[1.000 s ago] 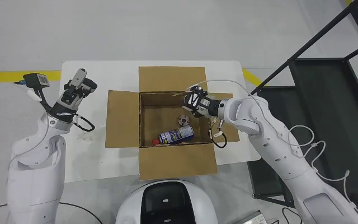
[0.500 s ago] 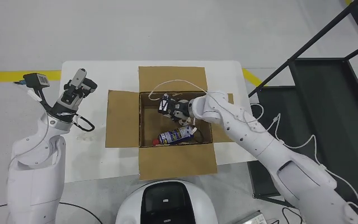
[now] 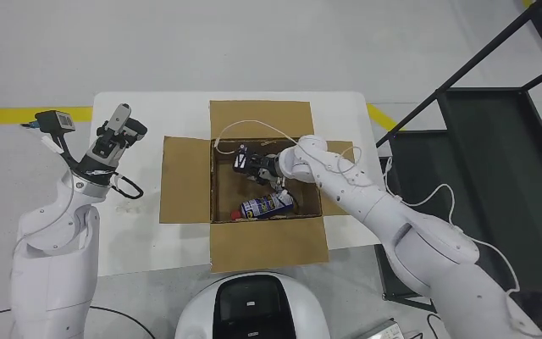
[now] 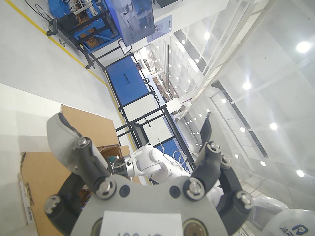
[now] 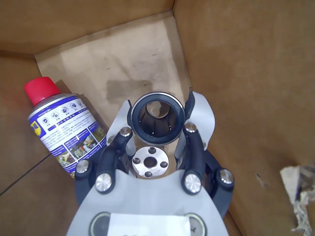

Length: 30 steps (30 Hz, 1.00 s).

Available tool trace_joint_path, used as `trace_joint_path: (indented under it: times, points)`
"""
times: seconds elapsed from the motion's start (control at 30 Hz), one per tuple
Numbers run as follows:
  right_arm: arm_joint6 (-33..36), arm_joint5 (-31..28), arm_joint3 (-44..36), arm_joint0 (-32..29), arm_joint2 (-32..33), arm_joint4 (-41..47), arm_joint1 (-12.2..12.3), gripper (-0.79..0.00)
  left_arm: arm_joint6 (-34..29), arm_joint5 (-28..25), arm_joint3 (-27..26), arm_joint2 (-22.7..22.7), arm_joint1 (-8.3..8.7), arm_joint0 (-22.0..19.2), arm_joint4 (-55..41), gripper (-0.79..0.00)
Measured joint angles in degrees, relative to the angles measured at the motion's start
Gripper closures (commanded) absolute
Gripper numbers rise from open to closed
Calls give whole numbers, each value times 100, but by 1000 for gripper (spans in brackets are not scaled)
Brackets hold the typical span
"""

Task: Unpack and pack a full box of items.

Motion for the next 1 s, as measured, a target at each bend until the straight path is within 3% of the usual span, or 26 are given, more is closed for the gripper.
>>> trace_joint_path:
  times: [0.27,0.43,0.6,0.73,0.87,1.0]
  points:
    - [-331,-254,418,86,12,44,-160,-785,0,0,0,0,0,0,0,-785]
    - [-705,-345,75,-19,260,-141,-7,-785,0,0,0,0,0,0,0,-785]
    - [-842,-707,-1080,-555,975,-190,475,-785,0,0,0,0,0,0,0,-785]
    - [-455,-1058,-2328,-1394,1859,-59,969,-785,0,0,0,0,0,0,0,-785]
    - [-76,-1506,-3605,-2451,2885,547,1389,-785,37,124,14,22,4,52,-12,-785]
    - [282,-1780,-4361,-3260,3675,1247,1649,-785,-130,272,112,-52,37,76,-17,-785]
